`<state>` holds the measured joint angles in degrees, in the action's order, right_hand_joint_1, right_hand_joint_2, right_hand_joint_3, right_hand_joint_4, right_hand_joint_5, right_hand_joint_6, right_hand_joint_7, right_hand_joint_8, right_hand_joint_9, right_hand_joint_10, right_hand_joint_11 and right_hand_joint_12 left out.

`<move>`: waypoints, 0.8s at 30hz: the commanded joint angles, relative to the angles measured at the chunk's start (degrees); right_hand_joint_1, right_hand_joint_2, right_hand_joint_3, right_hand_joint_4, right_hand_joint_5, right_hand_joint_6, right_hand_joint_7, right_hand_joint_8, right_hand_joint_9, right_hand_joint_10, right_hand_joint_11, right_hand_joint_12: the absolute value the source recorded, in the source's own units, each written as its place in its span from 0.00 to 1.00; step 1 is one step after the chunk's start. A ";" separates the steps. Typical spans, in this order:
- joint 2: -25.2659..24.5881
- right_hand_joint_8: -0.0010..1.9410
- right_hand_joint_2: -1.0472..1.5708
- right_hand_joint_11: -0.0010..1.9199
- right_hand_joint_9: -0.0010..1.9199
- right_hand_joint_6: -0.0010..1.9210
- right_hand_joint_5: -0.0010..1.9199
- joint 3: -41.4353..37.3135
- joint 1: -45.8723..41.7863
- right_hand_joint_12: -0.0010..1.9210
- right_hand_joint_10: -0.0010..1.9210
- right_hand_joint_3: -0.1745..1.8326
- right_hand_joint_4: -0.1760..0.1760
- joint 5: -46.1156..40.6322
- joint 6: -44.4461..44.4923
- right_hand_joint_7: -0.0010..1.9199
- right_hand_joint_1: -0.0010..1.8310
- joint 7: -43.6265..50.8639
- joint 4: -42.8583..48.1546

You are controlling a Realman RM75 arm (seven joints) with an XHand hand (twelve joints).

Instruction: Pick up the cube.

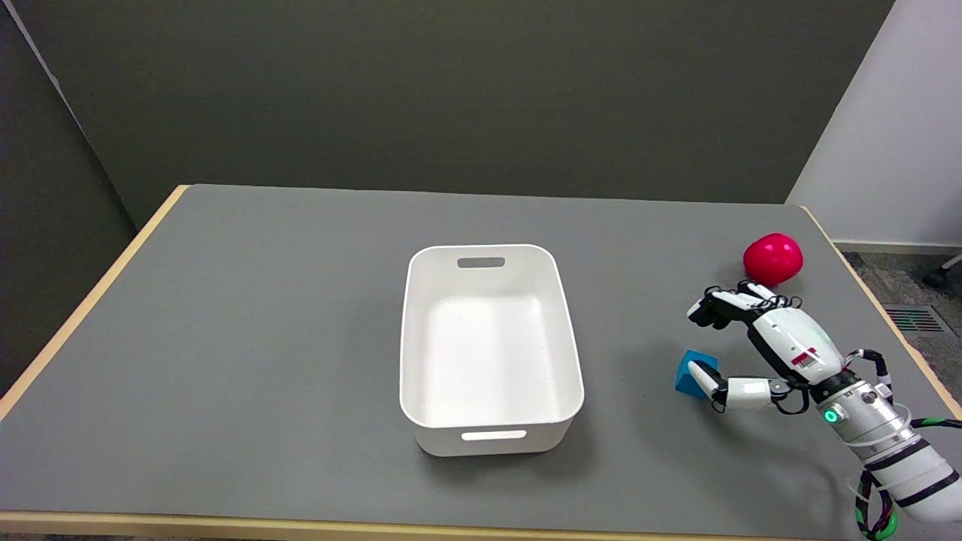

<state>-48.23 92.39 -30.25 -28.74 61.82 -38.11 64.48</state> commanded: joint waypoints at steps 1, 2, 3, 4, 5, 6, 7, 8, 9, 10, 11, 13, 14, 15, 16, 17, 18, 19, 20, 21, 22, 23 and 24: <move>-2.42 0.44 0.64 0.11 0.28 0.52 0.25 0.43 -0.89 0.76 0.65 0.53 0.31 -0.20 -1.20 0.33 0.42 0.59 1.52; -2.59 0.44 0.64 0.11 0.28 0.52 0.25 0.37 -1.06 0.76 0.65 0.53 0.31 -0.20 -0.93 0.33 0.41 0.59 1.52; -2.66 0.44 0.64 0.11 0.28 0.52 0.25 0.35 -1.16 0.76 0.65 0.53 0.31 -0.20 -0.80 0.32 0.41 0.59 1.52; -2.75 0.44 0.64 0.11 0.28 0.52 0.25 0.35 -1.35 0.76 0.65 0.53 0.31 -0.20 -0.66 0.32 0.41 0.64 1.52; -2.83 0.44 0.64 0.11 0.28 0.52 0.25 0.29 -1.43 0.76 0.65 0.53 0.31 -0.20 -0.50 0.32 0.41 0.67 1.46; -2.85 0.44 0.64 0.11 0.28 0.52 0.25 0.27 -1.43 0.76 0.65 0.53 0.31 -0.20 -0.34 0.32 0.41 0.67 1.38; -2.96 0.44 0.64 0.11 0.28 0.52 0.25 0.27 -1.43 0.76 0.65 0.53 0.31 -0.26 -0.18 0.32 0.41 0.67 1.25; -3.01 0.44 0.64 0.11 0.28 0.51 0.25 0.27 -1.42 0.76 0.65 0.53 0.31 -0.28 -0.08 0.32 0.41 0.67 1.20; -3.13 0.44 0.64 0.11 0.28 0.51 0.24 0.32 -1.42 0.76 0.65 0.53 0.31 -0.28 -0.05 0.32 0.41 0.67 1.20; -3.28 0.44 0.64 0.11 0.28 0.51 0.24 0.35 -1.42 0.76 0.65 0.53 0.30 -0.28 -0.05 0.32 0.41 0.67 1.14; -3.33 0.43 0.64 0.11 0.27 0.51 0.24 0.35 -1.42 0.76 0.65 0.53 0.30 -0.28 -0.05 0.32 0.41 0.67 1.12; -3.41 0.43 0.64 0.11 0.27 0.51 0.24 0.35 -1.29 0.76 0.65 0.53 0.30 -0.28 0.01 0.32 0.41 0.67 1.12; -3.41 0.43 0.64 0.11 0.27 0.51 0.24 0.35 -1.26 0.76 0.64 0.53 0.30 -0.28 0.09 0.32 0.41 0.67 1.12; -3.41 0.43 0.64 0.11 0.27 0.51 0.24 0.35 -1.26 0.76 0.64 0.53 0.30 -0.28 0.16 0.32 0.41 0.67 1.12; -3.41 0.43 0.64 0.11 0.27 0.51 0.24 0.35 -1.21 0.76 0.64 0.53 0.30 -0.28 0.30 0.32 0.41 0.67 1.06; -3.41 0.43 0.64 0.11 0.27 0.51 0.24 0.40 -1.18 0.76 0.64 0.53 0.29 -0.28 0.35 0.32 0.41 0.67 1.04; -3.41 0.43 0.64 0.11 0.27 0.50 0.24 0.43 -1.29 0.76 0.64 0.53 0.29 -0.28 0.35 0.32 0.41 0.67 1.04; -3.47 0.43 0.64 0.11 0.27 0.50 0.24 0.43 -1.40 0.76 0.64 0.53 0.29 -0.28 0.35 0.32 0.41 0.67 1.04; -3.49 0.43 0.64 0.11 0.27 0.50 0.24 0.43 -1.42 0.76 0.64 0.53 0.29 -0.28 0.35 0.32 0.41 0.67 1.04; -3.55 0.43 0.64 0.11 0.27 0.50 0.24 0.53 -1.42 0.76 0.64 0.53 0.29 -0.28 0.35 0.31 0.41 0.67 1.04; -3.57 0.43 0.64 0.11 0.27 0.50 0.24 0.69 -1.42 0.76 0.64 0.53 0.29 -0.28 0.30 0.31 0.41 0.67 1.04; -3.57 0.43 0.64 0.11 0.27 0.50 0.24 0.80 -1.42 0.76 0.64 0.53 0.29 -0.28 0.27 0.31 0.41 0.67 1.04; -3.57 0.43 0.64 0.11 0.27 0.50 0.24 0.88 -1.42 0.76 0.64 0.53 0.29 -0.28 0.16 0.31 0.41 0.67 1.09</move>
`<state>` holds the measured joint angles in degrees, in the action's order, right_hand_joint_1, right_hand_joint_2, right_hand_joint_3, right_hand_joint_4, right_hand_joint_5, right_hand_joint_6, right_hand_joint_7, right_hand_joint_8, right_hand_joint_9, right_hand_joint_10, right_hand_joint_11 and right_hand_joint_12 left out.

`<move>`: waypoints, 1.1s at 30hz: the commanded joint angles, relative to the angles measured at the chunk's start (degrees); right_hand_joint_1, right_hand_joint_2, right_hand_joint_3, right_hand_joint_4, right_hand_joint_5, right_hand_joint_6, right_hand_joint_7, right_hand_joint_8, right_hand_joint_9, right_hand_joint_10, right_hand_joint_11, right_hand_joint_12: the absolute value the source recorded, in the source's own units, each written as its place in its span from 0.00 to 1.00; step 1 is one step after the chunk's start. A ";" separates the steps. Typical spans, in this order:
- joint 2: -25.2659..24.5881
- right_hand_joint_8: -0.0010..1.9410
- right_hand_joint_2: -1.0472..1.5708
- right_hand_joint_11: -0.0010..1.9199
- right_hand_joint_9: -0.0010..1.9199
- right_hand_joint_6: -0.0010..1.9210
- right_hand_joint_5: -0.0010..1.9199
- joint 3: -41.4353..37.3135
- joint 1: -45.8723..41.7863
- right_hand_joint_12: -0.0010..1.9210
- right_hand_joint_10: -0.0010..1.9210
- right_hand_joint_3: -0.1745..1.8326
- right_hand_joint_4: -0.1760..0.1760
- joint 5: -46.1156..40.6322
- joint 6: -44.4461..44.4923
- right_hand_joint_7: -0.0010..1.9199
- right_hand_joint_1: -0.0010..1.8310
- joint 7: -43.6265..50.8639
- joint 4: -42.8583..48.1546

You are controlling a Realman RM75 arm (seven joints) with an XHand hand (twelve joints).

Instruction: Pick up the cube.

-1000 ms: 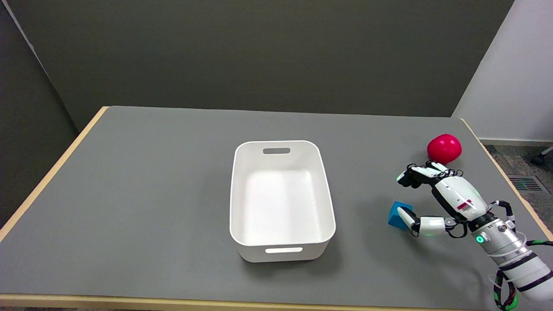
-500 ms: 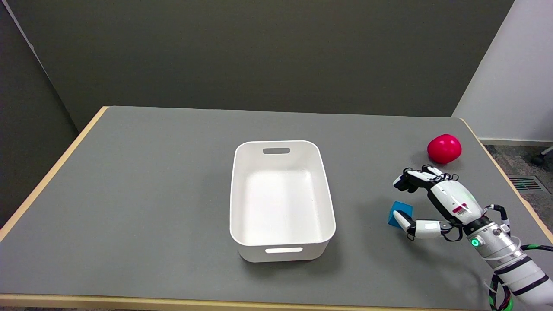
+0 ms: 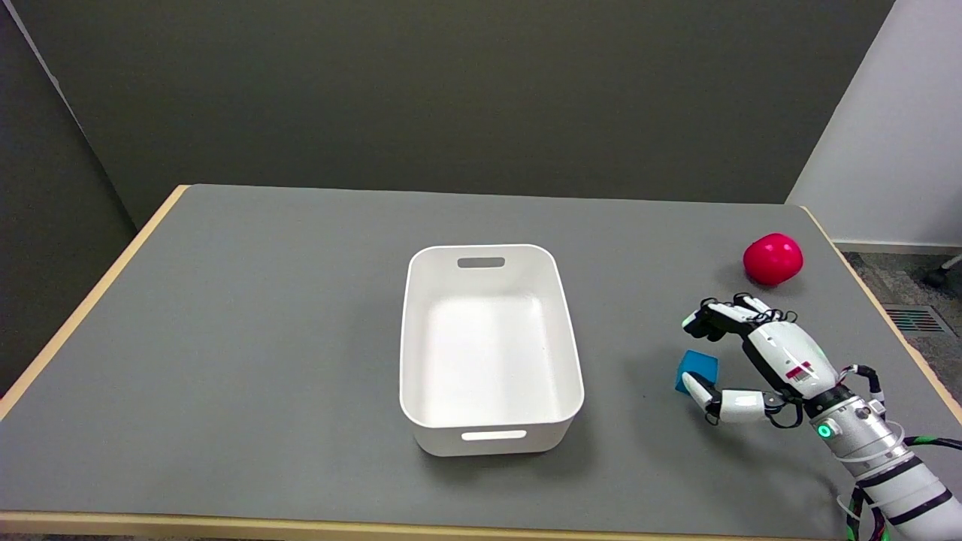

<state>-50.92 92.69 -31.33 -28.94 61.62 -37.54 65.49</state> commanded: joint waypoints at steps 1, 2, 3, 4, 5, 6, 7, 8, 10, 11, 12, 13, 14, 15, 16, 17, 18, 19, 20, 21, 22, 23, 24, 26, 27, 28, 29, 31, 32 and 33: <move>-0.89 0.43 0.64 0.11 0.27 0.50 0.24 0.66 -0.34 0.76 0.64 0.53 0.28 -0.08 0.32 0.31 0.41 0.10 0.17; -0.89 0.43 0.64 0.11 0.27 0.50 0.24 0.68 -0.44 0.76 0.64 0.53 0.28 -0.08 0.32 0.31 0.41 0.10 0.19; -0.94 0.43 0.64 0.11 0.27 0.50 0.24 0.68 -0.56 0.76 0.64 0.53 0.28 -0.08 0.26 0.31 0.41 0.10 0.19; -1.02 0.43 0.64 0.11 0.27 0.50 0.24 0.68 -0.58 0.76 0.64 0.53 0.28 -0.08 0.18 0.31 0.41 0.10 0.19; -1.09 0.43 0.64 0.11 0.27 0.50 0.24 0.68 -0.63 0.76 0.64 0.53 0.28 -0.08 0.11 0.31 0.41 0.10 0.14; -1.13 0.43 0.64 0.11 0.27 0.50 0.24 0.68 -0.72 0.76 0.64 0.53 0.28 -0.08 0.02 0.31 0.41 0.10 0.11; -1.13 0.43 0.64 0.11 0.27 0.50 0.24 0.73 -0.75 0.76 0.64 0.53 0.28 -0.08 -0.06 0.31 0.41 0.10 0.11; -1.18 0.43 0.64 0.11 0.27 0.50 0.24 0.76 -0.80 0.76 0.64 0.53 0.28 -0.13 -0.19 0.31 0.41 0.10 0.11; -1.21 0.43 0.64 0.11 0.27 0.50 0.24 0.76 -0.83 0.76 0.64 0.53 0.28 -0.16 -0.38 0.31 0.41 0.10 0.03; -1.21 0.43 0.64 0.11 0.27 0.50 0.24 0.76 -0.83 0.76 0.64 0.53 0.28 -0.16 -0.46 0.31 0.41 0.10 -0.07; -1.21 0.43 0.64 0.11 0.27 0.50 0.24 0.76 -0.83 0.76 0.64 0.53 0.28 -0.16 -0.48 0.31 0.41 0.10 -0.18; -1.21 0.43 0.64 0.11 0.27 0.50 0.24 0.76 -0.83 0.76 0.64 0.53 0.28 -0.16 -0.48 0.31 0.41 0.10 -0.21; -1.26 0.43 0.64 0.11 0.27 0.50 0.24 0.76 -0.83 0.76 0.64 0.53 0.28 -0.16 -0.48 0.31 0.41 0.10 -0.31; -1.29 0.43 0.64 0.11 0.27 0.50 0.24 0.76 -0.83 0.76 0.64 0.53 0.28 -0.16 -0.48 0.31 0.41 0.10 -0.41; -1.29 0.43 0.64 0.11 0.27 0.50 0.24 0.76 -0.83 0.76 0.64 0.53 0.28 -0.16 -0.54 0.31 0.41 0.10 -0.50; -1.29 0.43 0.64 0.11 0.27 0.50 0.24 0.76 -0.83 0.76 0.64 0.53 0.28 -0.26 -0.56 0.31 0.41 0.10 -0.58; -1.29 0.43 0.64 0.11 0.27 0.50 0.24 0.76 -0.77 0.76 0.64 0.53 0.28 -0.37 -0.56 0.31 0.41 0.10 -0.61; -1.29 0.43 0.64 0.11 0.27 0.50 0.24 0.87 -0.75 0.76 0.64 0.53 0.28 -0.51 -0.56 0.31 0.41 0.10 -0.61; -1.29 0.43 0.64 0.11 0.27 0.50 0.24 0.97 -0.70 0.76 0.64 0.53 0.28 -0.56 -0.56 0.31 0.41 0.10 -0.61; -1.29 0.43 0.64 0.11 0.27 0.50 0.24 1.00 -0.67 0.76 0.64 0.53 0.28 -0.56 -0.56 0.31 0.41 0.10 -0.61; -1.29 0.43 0.64 0.11 0.27 0.50 0.24 1.11 -0.61 0.76 0.64 0.53 0.28 -0.56 -0.56 0.31 0.41 0.10 -0.66; -1.23 0.43 0.64 0.11 0.27 0.50 0.24 1.21 -0.48 0.76 0.64 0.53 0.28 -0.56 -0.56 0.31 0.41 0.10 -0.74; -1.21 0.43 0.64 0.11 0.27 0.50 0.24 1.30 -0.43 0.76 0.64 0.53 0.28 -0.56 -0.56 0.31 0.41 0.10 -0.77; -1.21 0.42 0.64 0.11 0.27 0.50 0.24 1.40 -0.37 0.76 0.64 0.53 0.28 -0.56 -0.56 0.31 0.41 0.10 -0.85; -1.21 0.42 0.64 0.11 0.27 0.50 0.24 1.40 -0.34 0.76 0.64 0.53 0.28 -0.56 -0.56 0.31 0.41 0.10 -0.85; -1.16 0.42 0.64 0.11 0.27 0.50 0.24 1.40 -0.34 0.76 0.64 0.53 0.28 -0.56 -0.56 0.31 0.41 0.10 -0.85; -1.13 0.42 0.64 0.11 0.27 0.50 0.24 1.40 -0.34 0.76 0.64 0.53 0.28 -0.56 -0.56 0.31 0.41 0.10 -0.91; -1.13 0.42 0.64 0.11 0.27 0.50 0.24 1.40 -0.29 0.76 0.64 0.53 0.28 -0.56 -0.56 0.31 0.41 0.10 -1.06; -1.13 0.42 0.64 0.11 0.27 0.50 0.24 1.40 -0.26 0.76 0.64 0.53 0.28 -0.56 -0.56 0.31 0.41 0.10 -1.14; -1.13 0.42 0.64 0.11 0.27 0.50 0.24 1.40 -0.15 0.76 0.64 0.53 0.28 -0.50 -0.56 0.31 0.42 0.10 -1.22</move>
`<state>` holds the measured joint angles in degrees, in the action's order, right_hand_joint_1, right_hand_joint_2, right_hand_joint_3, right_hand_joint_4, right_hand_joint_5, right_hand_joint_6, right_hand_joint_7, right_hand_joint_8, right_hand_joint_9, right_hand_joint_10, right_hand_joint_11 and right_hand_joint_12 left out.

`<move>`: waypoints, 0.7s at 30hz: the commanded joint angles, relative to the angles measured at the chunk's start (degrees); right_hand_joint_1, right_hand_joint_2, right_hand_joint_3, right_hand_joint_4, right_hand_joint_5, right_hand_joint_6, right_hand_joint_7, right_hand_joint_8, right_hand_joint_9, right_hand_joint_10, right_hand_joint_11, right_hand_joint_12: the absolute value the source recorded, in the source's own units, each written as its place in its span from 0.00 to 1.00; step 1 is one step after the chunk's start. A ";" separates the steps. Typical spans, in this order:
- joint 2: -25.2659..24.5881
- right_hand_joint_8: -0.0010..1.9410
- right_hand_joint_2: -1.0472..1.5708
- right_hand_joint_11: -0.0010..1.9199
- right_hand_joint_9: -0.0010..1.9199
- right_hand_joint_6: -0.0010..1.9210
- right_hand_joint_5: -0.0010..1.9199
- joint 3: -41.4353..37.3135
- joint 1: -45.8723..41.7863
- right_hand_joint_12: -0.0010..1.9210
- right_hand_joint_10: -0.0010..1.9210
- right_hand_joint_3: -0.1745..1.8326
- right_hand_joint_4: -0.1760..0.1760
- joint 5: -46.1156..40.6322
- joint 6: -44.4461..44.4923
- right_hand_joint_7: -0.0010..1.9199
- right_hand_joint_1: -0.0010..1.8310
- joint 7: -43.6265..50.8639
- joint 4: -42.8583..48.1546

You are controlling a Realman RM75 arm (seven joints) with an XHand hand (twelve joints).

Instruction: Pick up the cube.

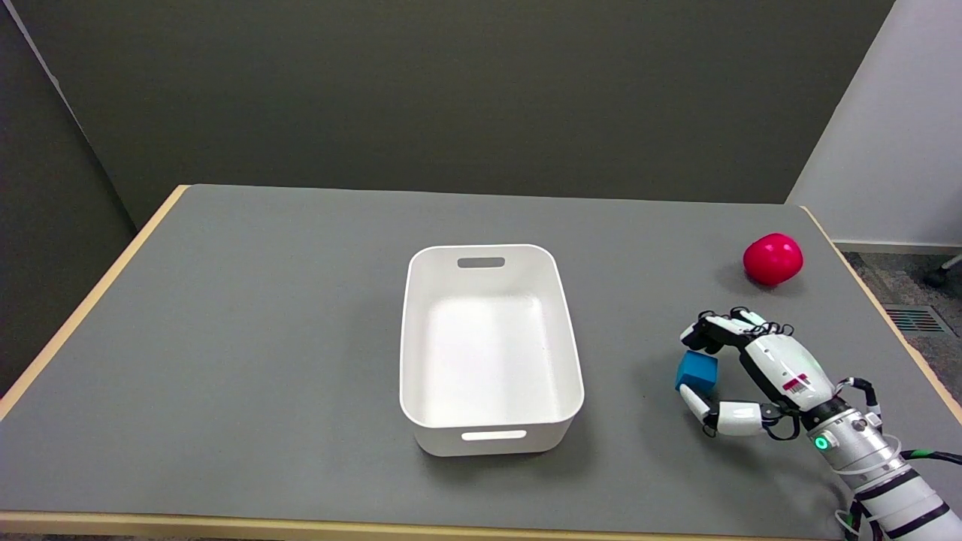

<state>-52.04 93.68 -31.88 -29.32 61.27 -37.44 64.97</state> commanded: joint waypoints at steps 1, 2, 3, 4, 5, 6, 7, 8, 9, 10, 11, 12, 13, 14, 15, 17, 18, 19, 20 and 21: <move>-0.01 0.42 0.64 0.11 0.27 0.51 0.24 0.41 0.60 0.76 0.64 0.53 0.28 -0.05 -0.22 0.31 0.43 0.00 -0.78; -0.01 0.42 0.65 0.11 0.27 0.51 0.24 0.41 0.74 0.76 0.64 0.53 0.28 0.09 -0.22 0.31 0.44 0.00 -0.81; -0.01 0.43 0.65 0.12 0.28 0.53 0.25 0.41 0.86 0.77 0.65 0.54 0.27 0.19 -0.22 0.32 0.46 0.00 -0.81; 0.04 0.44 0.65 0.13 0.29 0.54 0.25 0.51 1.08 0.78 0.65 0.54 0.26 0.27 -0.32 0.32 0.48 0.00 -0.81; 0.12 0.45 0.65 0.14 0.29 0.55 0.26 0.57 1.26 0.79 0.66 0.54 0.26 0.30 -0.43 0.33 0.49 0.00 -0.81; 0.26 0.46 0.66 0.15 0.30 0.55 0.26 0.62 1.43 0.80 0.66 0.54 0.25 0.36 -0.57 0.33 0.49 0.00 -0.86; 0.31 0.47 0.66 0.17 0.31 0.57 0.26 0.75 1.64 0.82 0.68 0.54 0.25 0.54 -0.67 0.34 0.50 0.00 -0.94; 0.36 0.50 0.66 0.19 0.33 0.58 0.27 0.81 1.77 0.85 0.69 0.54 0.25 0.71 -0.74 0.36 0.51 0.00 -0.97; 0.45 0.51 0.66 0.22 0.34 0.59 0.27 0.92 1.97 0.87 0.70 0.54 0.25 0.90 -0.78 0.37 0.52 0.00 -1.03; 0.52 0.52 0.66 0.23 0.35 0.60 0.27 1.07 2.19 0.88 0.71 0.55 0.25 0.94 -0.78 0.37 0.53 0.00 -1.05; 0.55 0.53 0.69 0.25 0.35 0.63 0.29 1.13 2.38 0.90 0.71 0.50 0.25 0.94 -0.73 0.38 0.53 0.00 -1.05; 0.55 0.55 0.78 0.26 0.36 0.73 0.32 1.24 2.72 0.91 0.72 0.35 0.25 1.17 -0.36 0.39 0.54 0.00 -1.28; 0.55 0.58 0.84 0.28 0.37 0.79 0.34 1.29 3.13 0.92 0.73 0.24 0.26 1.61 0.07 0.40 0.56 0.00 -1.55; 0.50 0.63 0.84 0.30 0.38 0.78 0.33 1.34 3.34 0.92 0.72 0.21 0.28 1.79 0.34 0.42 0.60 0.00 -1.66; 0.47 0.68 0.85 0.32 0.39 0.78 0.32 1.37 3.72 0.93 0.72 0.18 0.29 1.93 0.85 0.44 0.64 0.00 -1.74; 0.47 0.70 0.82 0.35 0.41 0.77 0.33 1.31 4.45 0.97 0.76 0.24 0.32 2.33 2.42 0.45 0.64 0.00 -2.10; 0.47 0.71 0.81 0.36 0.41 0.76 0.34 1.12 4.91 0.98 0.77 0.26 0.31 2.38 3.38 0.45 0.64 0.00 -2.22; 0.47 0.72 0.80 0.35 0.41 0.76 0.34 0.94 5.23 0.99 0.79 0.28 0.29 2.38 4.07 0.45 0.64 0.00 -2.25; 0.70 0.73 0.79 0.34 0.42 0.76 0.35 0.72 5.59 1.00 0.82 0.32 0.30 2.38 4.99 0.45 0.64 0.00 -2.25; 1.08 0.75 0.78 0.33 0.43 0.75 0.35 0.59 6.17 1.00 0.84 0.36 0.30 2.38 5.93 0.45 0.64 0.00 -2.13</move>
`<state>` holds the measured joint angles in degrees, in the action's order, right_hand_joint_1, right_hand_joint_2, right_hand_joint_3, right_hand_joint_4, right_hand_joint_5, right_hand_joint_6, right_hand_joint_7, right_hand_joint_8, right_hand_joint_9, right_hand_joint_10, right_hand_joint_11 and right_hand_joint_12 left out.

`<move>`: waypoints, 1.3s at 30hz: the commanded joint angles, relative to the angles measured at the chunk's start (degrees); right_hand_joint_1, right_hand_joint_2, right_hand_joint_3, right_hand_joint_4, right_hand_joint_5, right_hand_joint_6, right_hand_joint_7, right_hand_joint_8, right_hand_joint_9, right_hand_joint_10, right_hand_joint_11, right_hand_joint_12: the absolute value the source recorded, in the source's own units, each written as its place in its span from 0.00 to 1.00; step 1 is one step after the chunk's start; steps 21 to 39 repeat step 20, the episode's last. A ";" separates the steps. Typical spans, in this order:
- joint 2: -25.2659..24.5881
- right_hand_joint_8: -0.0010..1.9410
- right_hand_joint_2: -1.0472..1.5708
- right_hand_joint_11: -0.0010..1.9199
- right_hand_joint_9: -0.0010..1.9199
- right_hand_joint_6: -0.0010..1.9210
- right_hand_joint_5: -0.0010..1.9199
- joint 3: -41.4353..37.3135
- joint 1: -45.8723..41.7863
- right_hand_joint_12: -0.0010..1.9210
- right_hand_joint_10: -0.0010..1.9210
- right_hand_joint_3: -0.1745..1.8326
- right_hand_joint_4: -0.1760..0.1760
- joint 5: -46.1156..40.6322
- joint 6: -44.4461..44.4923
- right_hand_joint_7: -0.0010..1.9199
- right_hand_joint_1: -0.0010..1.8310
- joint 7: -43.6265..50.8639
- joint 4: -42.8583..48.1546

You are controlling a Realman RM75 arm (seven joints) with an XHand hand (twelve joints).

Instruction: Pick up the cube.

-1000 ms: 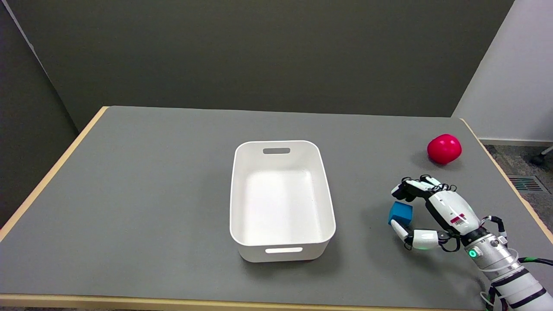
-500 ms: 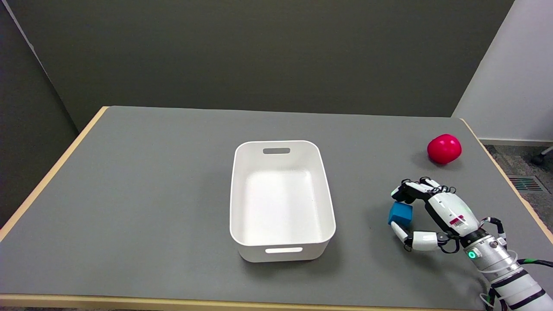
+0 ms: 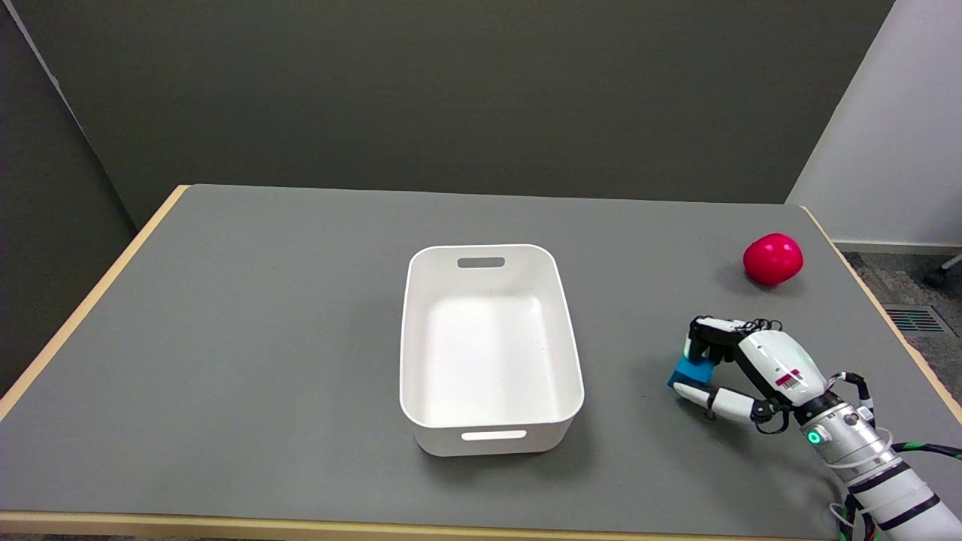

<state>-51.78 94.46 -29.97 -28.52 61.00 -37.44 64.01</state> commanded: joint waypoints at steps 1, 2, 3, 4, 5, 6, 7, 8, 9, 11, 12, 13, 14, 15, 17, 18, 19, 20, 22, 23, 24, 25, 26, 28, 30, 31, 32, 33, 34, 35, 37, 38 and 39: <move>1.15 0.74 0.77 0.31 0.42 0.74 0.35 -0.21 4.72 1.00 0.86 0.36 0.20 1.58 6.73 0.45 0.68 0.00 -0.95; 1.53 0.73 0.77 0.29 0.41 0.73 0.35 -0.27 5.29 1.00 0.87 0.37 0.10 1.58 7.24 0.44 0.73 0.00 -0.66; 1.94 0.73 0.77 0.29 0.40 0.73 0.35 -0.23 6.07 1.00 0.87 0.37 0.07 1.58 7.53 0.43 0.74 0.00 -0.27; 2.16 0.73 0.77 0.28 0.40 0.73 0.35 -0.21 6.51 1.00 0.87 0.37 0.07 1.58 7.62 0.43 0.74 0.00 0.01; 2.47 0.73 0.77 0.28 0.40 0.73 0.35 -0.16 7.02 1.00 0.87 0.37 0.08 1.69 7.70 0.43 0.74 0.00 0.44; 2.71 0.73 0.77 0.28 0.40 0.74 0.35 -0.13 7.61 1.00 0.88 0.37 0.08 2.11 7.73 0.43 0.74 0.00 0.79; 2.82 0.73 0.77 0.28 0.40 0.74 0.35 -0.19 7.91 1.00 0.88 0.37 0.09 2.46 7.73 0.43 0.74 0.00 1.03; 2.95 0.73 0.77 0.28 0.40 0.74 0.34 -0.27 8.29 1.00 0.88 0.37 0.09 2.75 7.62 0.43 0.74 0.00 1.43; 3.06 0.73 0.77 0.28 0.40 0.74 0.34 -0.35 8.56 1.00 0.88 0.37 0.09 2.86 7.57 0.43 0.74 0.00 1.76; 3.41 0.73 0.77 0.28 0.40 0.74 0.34 -0.81 9.22 1.00 0.88 0.37 0.09 2.86 7.30 0.43 0.74 0.00 2.88; 3.54 0.73 0.77 0.28 0.40 0.74 0.34 -1.05 9.44 1.00 0.89 0.37 0.09 2.86 7.19 0.43 0.74 0.00 3.39; 3.73 0.73 0.77 0.28 0.40 0.74 0.34 -1.43 9.82 1.00 0.89 0.37 0.10 2.86 7.05 0.43 0.74 0.00 4.13; 4.00 0.73 0.77 0.28 0.40 0.74 0.34 -1.62 10.40 1.00 0.89 0.37 0.10 2.86 6.96 0.43 0.74 0.00 4.92; 4.29 0.73 0.77 0.28 0.40 0.74 0.34 -1.71 10.95 1.00 0.89 0.37 0.10 2.86 6.87 0.43 0.74 0.00 5.59; 4.85 0.73 0.77 0.28 0.40 0.74 0.34 -1.62 12.50 1.00 0.89 0.37 0.10 2.86 6.18 0.43 0.74 0.00 7.49; 5.02 0.73 0.77 0.28 0.40 0.74 0.34 -1.52 13.01 1.00 0.89 0.37 0.10 2.86 5.62 0.43 0.74 0.00 8.23; 5.31 0.73 0.77 0.28 0.40 0.74 0.34 -1.26 13.79 1.00 0.89 0.37 0.10 2.92 4.72 0.42 0.74 0.00 9.10; 5.51 0.73 0.77 0.28 0.40 0.74 0.34 -1.06 14.71 1.00 0.89 0.37 0.10 3.22 3.67 0.42 0.74 0.00 10.12; 5.51 0.73 0.77 0.28 0.40 0.74 0.34 -1.06 14.71 1.00 0.89 0.37 0.10 3.22 3.67 0.42 0.74 0.00 10.12; 5.51 0.73 0.77 0.28 0.40 0.74 0.34 -1.06 14.71 1.00 0.89 0.37 0.10 3.22 3.67 0.42 0.74 0.00 10.12; 5.51 0.73 0.77 0.28 0.40 0.74 0.34 -1.06 14.71 1.00 0.89 0.37 0.10 3.22 3.67 0.42 0.74 0.00 10.12; 5.51 0.73 0.77 0.28 0.40 0.74 0.34 -1.06 14.71 1.00 0.89 0.37 0.10 3.22 3.67 0.42 0.74 0.00 10.12; 5.51 0.73 0.77 0.28 0.40 0.74 0.34 -1.06 14.71 1.00 0.89 0.37 0.10 3.22 3.67 0.42 0.74 0.00 10.12; 5.51 0.73 0.77 0.28 0.40 0.74 0.34 -1.06 14.71 1.00 0.89 0.37 0.10 3.22 3.67 0.42 0.74 0.00 10.12; 5.51 0.73 0.77 0.28 0.40 0.74 0.34 -1.06 14.71 1.00 0.89 0.37 0.10 3.22 3.67 0.42 0.74 0.00 10.12; 5.51 0.73 0.77 0.28 0.40 0.74 0.34 -1.06 14.71 1.00 0.89 0.37 0.10 3.22 3.67 0.42 0.74 0.00 10.12; 5.51 0.73 0.77 0.28 0.40 0.74 0.34 -1.06 14.71 1.00 0.89 0.37 0.10 3.22 3.67 0.42 0.74 0.00 10.12; 5.51 0.73 0.77 0.28 0.40 0.74 0.34 -1.06 14.71 1.00 0.89 0.37 0.10 3.22 3.67 0.42 0.74 0.00 10.12; 5.51 0.73 0.77 0.28 0.40 0.74 0.34 -1.06 14.71 1.00 0.89 0.37 0.10 3.22 3.67 0.42 0.74 0.00 10.12; 5.51 0.73 0.77 0.28 0.40 0.74 0.34 -1.06 14.71 1.00 0.89 0.37 0.10 3.22 3.67 0.42 0.74 0.00 10.12; 5.51 0.73 0.77 0.28 0.40 0.74 0.34 -1.06 14.71 1.00 0.89 0.37 0.10 3.22 3.67 0.42 0.74 0.00 10.12; 5.51 0.73 0.77 0.28 0.40 0.74 0.34 -1.06 14.71 1.00 0.89 0.37 0.10 3.22 3.67 0.42 0.74 0.00 10.12; 5.51 0.73 0.77 0.28 0.40 0.74 0.34 -1.06 14.71 1.00 0.89 0.37 0.10 3.22 3.67 0.42 0.74 0.00 10.12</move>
